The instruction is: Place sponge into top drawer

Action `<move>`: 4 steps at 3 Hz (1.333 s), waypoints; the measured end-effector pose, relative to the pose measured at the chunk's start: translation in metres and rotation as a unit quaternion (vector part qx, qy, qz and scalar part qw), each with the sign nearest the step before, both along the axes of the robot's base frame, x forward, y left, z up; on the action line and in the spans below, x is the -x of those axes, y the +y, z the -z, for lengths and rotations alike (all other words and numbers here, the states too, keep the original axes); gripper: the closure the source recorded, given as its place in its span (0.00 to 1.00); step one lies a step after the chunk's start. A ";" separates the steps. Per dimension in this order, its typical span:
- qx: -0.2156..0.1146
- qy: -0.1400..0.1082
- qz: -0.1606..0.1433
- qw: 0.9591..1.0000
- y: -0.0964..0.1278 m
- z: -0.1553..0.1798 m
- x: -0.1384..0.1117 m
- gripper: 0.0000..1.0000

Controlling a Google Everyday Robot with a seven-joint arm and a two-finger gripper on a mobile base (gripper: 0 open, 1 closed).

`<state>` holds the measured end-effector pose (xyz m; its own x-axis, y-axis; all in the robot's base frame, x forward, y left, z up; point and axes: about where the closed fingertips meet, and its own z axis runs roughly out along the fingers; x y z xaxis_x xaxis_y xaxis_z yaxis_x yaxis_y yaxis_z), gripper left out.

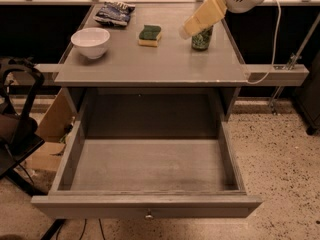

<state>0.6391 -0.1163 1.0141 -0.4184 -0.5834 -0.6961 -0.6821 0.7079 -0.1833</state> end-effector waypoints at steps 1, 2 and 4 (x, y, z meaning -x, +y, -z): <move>-0.001 0.018 0.022 1.000 0.008 0.028 -0.059 0.00; 0.007 0.024 0.036 0.999 0.039 0.053 -0.133 0.00; 0.025 0.032 0.034 0.999 0.088 0.094 -0.217 0.00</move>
Offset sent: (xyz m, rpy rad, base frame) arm 0.2514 0.0767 -0.0307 -0.0123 -0.0279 -0.1264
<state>0.8563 -0.0282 0.9197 -0.5005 -0.5853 -0.6379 -0.6448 0.7437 -0.1765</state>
